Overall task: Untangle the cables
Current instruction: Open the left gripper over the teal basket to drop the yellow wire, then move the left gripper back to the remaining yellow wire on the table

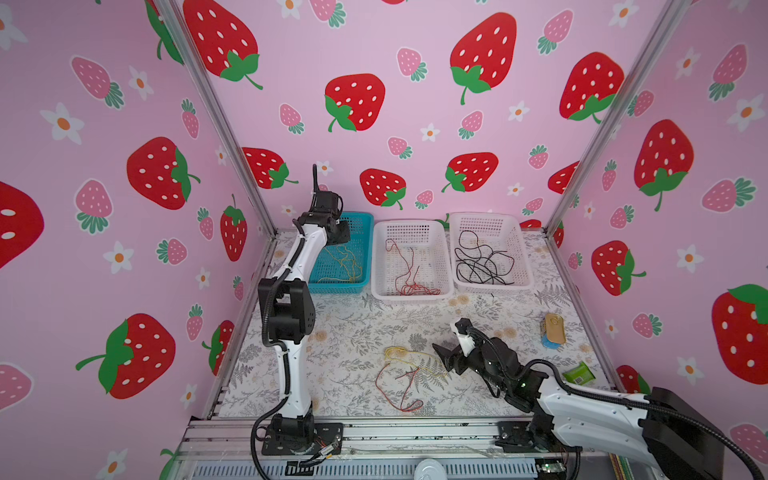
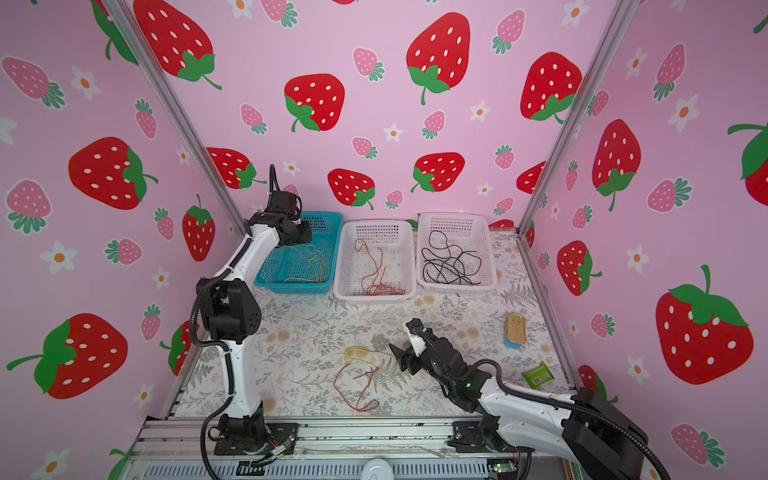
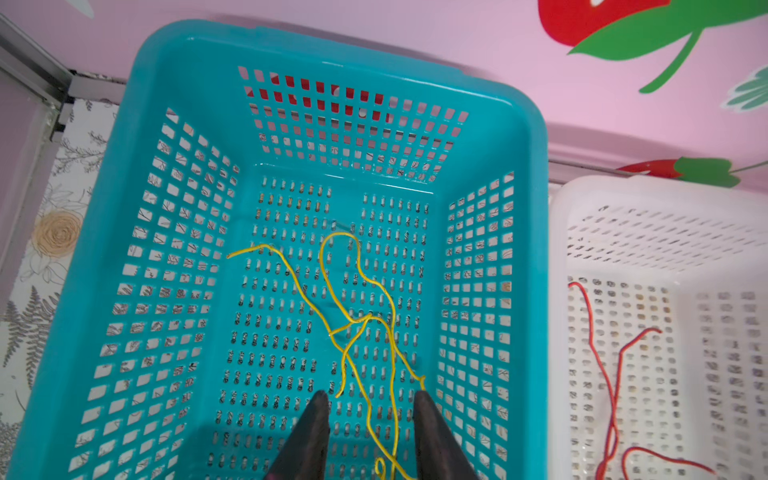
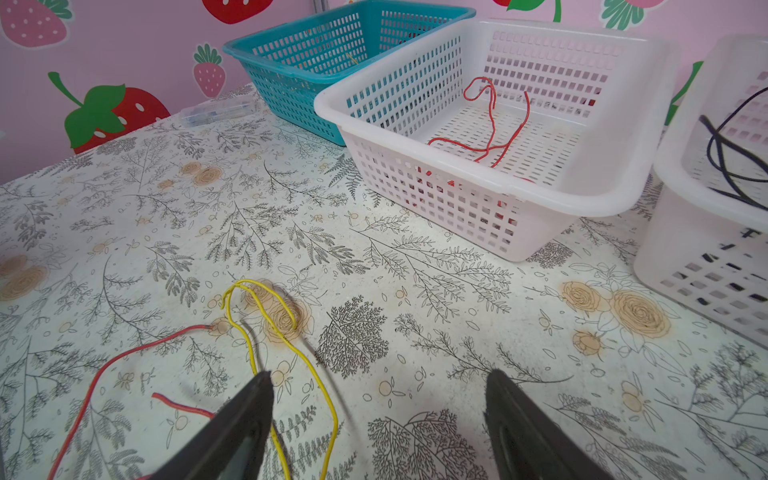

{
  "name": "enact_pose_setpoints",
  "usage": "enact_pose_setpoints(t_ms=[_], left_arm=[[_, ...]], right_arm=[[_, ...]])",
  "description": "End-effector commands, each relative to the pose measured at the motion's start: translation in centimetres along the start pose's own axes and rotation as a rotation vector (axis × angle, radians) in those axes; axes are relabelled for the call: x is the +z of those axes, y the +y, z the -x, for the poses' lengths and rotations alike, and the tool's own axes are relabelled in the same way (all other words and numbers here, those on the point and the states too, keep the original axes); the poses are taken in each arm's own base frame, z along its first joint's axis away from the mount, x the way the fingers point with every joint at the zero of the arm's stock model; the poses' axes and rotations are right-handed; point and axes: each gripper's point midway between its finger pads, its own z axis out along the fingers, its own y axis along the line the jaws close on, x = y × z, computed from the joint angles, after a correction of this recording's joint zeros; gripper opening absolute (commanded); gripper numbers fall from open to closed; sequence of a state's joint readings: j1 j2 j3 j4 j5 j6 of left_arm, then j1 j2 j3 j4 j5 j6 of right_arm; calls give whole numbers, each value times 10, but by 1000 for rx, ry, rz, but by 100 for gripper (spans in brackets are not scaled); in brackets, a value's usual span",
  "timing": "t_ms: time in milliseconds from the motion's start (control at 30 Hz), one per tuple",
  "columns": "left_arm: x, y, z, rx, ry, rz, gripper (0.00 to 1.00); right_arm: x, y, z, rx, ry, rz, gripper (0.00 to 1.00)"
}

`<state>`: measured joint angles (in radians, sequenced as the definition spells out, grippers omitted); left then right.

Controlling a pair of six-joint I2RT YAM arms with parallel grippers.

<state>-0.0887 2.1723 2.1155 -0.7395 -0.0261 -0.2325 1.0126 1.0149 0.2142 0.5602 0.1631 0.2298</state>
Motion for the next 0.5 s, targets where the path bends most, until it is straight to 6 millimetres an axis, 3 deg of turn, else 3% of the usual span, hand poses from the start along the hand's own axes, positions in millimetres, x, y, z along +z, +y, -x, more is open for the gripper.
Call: enact_pose_setpoints(t_ms=[0, 267, 467], left_arm=[[-46, 0, 12, -74, -54, -20, 41], [-89, -12, -35, -250, -98, -176, 53], [-114, -34, -97, -267, -23, -282, 56]], right_arm=[[0, 1, 16, -15, -36, -11, 81], [0, -6, 13, 4, -4, -53, 82], [-2, -16, 12, 19, 6, -113, 82]])
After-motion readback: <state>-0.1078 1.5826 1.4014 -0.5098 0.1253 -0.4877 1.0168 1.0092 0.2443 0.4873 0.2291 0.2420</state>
